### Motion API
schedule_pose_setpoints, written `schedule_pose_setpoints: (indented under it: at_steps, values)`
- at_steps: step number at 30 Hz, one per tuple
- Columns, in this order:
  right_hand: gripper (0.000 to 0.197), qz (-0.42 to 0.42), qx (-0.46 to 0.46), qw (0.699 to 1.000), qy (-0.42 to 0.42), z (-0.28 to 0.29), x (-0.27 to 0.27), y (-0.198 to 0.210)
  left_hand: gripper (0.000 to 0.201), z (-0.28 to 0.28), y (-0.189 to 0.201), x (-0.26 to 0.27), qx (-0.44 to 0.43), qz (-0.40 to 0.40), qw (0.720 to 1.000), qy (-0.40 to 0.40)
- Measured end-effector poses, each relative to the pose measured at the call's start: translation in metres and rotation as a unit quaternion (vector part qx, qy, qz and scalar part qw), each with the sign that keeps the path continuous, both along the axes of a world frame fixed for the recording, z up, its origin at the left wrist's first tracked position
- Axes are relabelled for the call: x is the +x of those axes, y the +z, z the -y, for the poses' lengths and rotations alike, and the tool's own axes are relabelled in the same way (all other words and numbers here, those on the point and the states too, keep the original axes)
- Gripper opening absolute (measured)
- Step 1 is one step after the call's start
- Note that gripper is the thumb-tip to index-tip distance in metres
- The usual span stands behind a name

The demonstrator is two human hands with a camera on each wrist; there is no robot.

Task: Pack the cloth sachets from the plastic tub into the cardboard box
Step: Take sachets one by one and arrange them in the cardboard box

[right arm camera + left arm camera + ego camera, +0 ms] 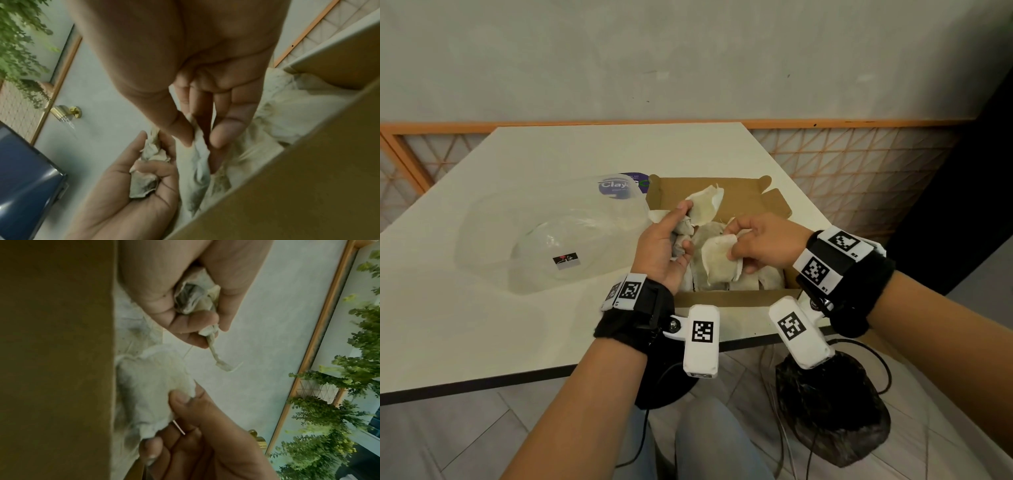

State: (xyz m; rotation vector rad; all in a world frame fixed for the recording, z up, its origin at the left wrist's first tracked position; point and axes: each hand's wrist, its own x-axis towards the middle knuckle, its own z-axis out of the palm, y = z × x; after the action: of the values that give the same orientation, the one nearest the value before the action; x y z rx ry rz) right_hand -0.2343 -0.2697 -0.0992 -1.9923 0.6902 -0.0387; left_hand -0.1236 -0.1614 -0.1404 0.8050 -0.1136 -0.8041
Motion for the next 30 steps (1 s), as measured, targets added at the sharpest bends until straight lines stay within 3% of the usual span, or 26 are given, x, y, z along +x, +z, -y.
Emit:
schedule_pose_setpoints:
  at_steps: [5, 12, 15, 18, 20, 21, 25, 28, 30]
  values:
    - [0.023, 0.004, 0.072, 0.997, 0.022, -0.006, 0.004, 0.000, 0.009, 0.001, -0.001, 0.001, -0.011, -0.008, 1.000, 0.004]
    - [0.021, -0.027, -0.026, 0.999, 0.013, -0.014, 0.009, -0.010, 0.009, 0.000, 0.000, 0.000, -0.005, -0.004, 1.000, 0.005]
    - [0.003, 0.046, -0.077, 0.995, -0.031, -0.009, 0.006, -0.001, 0.009, 0.001, -0.001, 0.001, -0.001, -0.008, 1.000, -0.001]
    - [0.034, 0.136, -0.072, 0.983, -0.100, -0.003, 0.006, 0.012, 0.008, 0.002, -0.002, 0.001, 0.017, -0.004, 1.000, -0.001]
    - [0.051, 0.124, -0.031, 0.986, -0.106, -0.002, 0.010, 0.015, 0.006, 0.002, -0.002, 0.000, 0.028, 0.011, 1.000, -0.005]
    - [0.049, 0.109, -0.012, 0.990, -0.093, -0.004, 0.012, 0.014, 0.006, 0.002, -0.002, -0.001, 0.033, 0.020, 0.999, -0.005]
    - [0.006, 0.137, 0.054, 0.987, -0.068, -0.007, 0.020, 0.009, 0.010, 0.001, -0.002, -0.003, 0.054, 0.064, 0.996, 0.008]
    - [0.016, 0.158, 0.055, 0.985, -0.052, -0.004, 0.021, 0.009, 0.027, 0.001, -0.002, -0.003, 0.049, 0.089, 0.995, -0.002]
    - [0.015, 0.161, 0.049, 0.985, -0.040, -0.002, 0.021, 0.010, 0.026, 0.001, -0.003, -0.003, 0.055, 0.095, 0.994, -0.022]
